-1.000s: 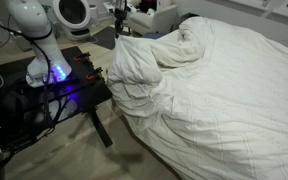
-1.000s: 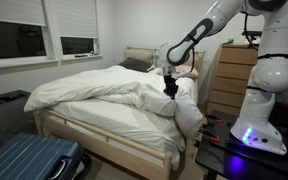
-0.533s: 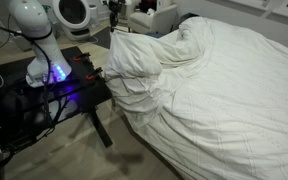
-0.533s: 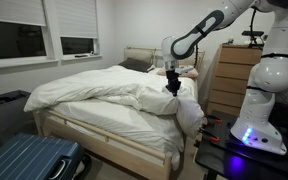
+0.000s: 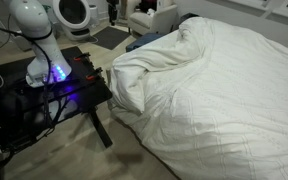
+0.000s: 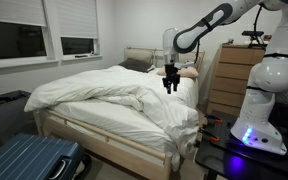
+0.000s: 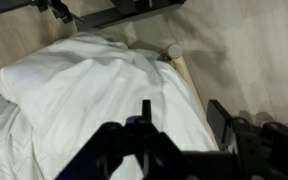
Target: Straighten the beddings on the bottom right corner of the bed
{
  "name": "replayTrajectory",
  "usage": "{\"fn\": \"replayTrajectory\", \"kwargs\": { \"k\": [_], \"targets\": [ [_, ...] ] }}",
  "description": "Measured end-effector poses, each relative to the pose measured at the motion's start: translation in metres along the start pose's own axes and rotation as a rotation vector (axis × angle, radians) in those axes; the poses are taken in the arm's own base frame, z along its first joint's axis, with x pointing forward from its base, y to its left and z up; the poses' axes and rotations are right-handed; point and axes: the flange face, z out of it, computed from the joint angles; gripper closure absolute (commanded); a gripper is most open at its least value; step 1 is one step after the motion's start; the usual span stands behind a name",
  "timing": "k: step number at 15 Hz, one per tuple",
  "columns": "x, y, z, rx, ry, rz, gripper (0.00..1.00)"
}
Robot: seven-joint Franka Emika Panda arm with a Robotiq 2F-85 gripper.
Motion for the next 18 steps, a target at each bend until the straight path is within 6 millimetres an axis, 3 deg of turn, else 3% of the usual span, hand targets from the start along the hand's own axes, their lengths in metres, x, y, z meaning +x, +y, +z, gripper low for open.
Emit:
{"fn": "replayTrajectory", "kwargs": {
  "k": [2,9,13,18],
  "targets": [
    [0.015,0.011,-0.008,0.037,0.073,0.034,0.0],
    [0.086,0.087,-0.028,0.129,0.283,0.227,0.0],
    [0.118,0.114,-0.028,0.141,0.301,0.26,0.0],
    [0.141,0.144,-0.015,0.133,0.291,0.199,0.0]
  ]
}}
